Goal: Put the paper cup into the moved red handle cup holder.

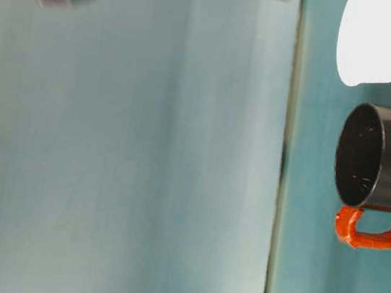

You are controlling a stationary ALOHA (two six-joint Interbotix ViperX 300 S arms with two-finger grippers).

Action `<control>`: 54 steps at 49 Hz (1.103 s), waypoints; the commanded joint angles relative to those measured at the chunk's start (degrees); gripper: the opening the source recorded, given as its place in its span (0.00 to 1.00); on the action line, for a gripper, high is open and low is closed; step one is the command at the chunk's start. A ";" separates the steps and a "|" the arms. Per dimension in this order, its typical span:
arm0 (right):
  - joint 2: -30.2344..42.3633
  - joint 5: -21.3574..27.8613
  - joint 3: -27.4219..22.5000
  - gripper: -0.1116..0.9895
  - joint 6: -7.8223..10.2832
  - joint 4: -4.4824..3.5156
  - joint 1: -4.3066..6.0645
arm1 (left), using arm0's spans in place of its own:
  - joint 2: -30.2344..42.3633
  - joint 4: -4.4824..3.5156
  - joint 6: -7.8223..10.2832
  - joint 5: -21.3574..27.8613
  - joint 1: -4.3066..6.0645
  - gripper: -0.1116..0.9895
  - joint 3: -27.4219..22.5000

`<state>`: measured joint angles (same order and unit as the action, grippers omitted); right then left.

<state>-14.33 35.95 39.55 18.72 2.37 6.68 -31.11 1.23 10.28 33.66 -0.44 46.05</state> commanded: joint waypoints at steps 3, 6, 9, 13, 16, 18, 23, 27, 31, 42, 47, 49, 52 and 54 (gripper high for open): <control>5.36 1.14 -4.22 0.97 0.18 0.09 0.09 | -0.79 0.09 -0.09 -0.26 0.00 0.95 -0.35; 7.29 0.97 -4.92 0.97 0.18 0.09 0.09 | -0.79 0.09 -0.09 -0.26 0.09 0.95 -0.26; 8.70 0.88 -5.19 0.97 0.18 0.09 0.09 | -0.88 0.09 -0.09 -0.26 0.09 0.95 -0.18; 10.37 0.88 -5.19 0.97 0.26 0.09 0.18 | -0.88 0.09 -0.09 -0.18 0.09 0.95 0.00; 11.43 0.88 -5.10 0.97 0.26 0.09 0.18 | -0.88 0.09 -0.09 -0.26 0.09 0.95 0.09; 12.13 0.79 -5.10 0.97 0.26 0.09 0.26 | -0.88 0.09 -0.09 -0.26 0.09 0.95 0.18; 13.54 0.53 -4.92 0.97 0.18 0.09 0.26 | -0.79 0.09 0.00 -0.18 0.00 0.95 0.26; 14.41 0.26 -4.92 0.97 0.00 0.09 0.44 | -0.70 0.09 0.18 -0.18 0.00 0.95 0.35; 14.59 -0.09 -4.92 0.97 0.00 0.09 0.53 | -0.62 0.09 0.18 -0.18 0.09 0.95 0.35; 14.68 0.53 -4.92 0.97 0.18 0.09 0.79 | -0.62 0.09 0.09 -0.26 0.09 0.95 0.35; 14.77 0.88 -5.01 0.96 0.18 0.09 0.88 | -0.62 0.09 0.00 -0.18 0.09 0.95 0.35; 14.85 0.88 -5.10 0.96 0.18 0.09 0.88 | -0.62 0.09 0.00 -0.26 0.00 0.95 0.35; 15.21 0.88 -5.19 0.96 0.18 0.09 0.97 | -0.53 0.09 0.00 -0.26 0.00 0.95 0.35; 15.38 0.88 -5.19 0.96 0.18 0.09 0.88 | -0.53 0.09 0.00 -0.26 0.09 0.95 0.44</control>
<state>1.05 36.91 35.16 18.72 2.37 7.56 -31.46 1.23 10.28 33.66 -0.53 47.02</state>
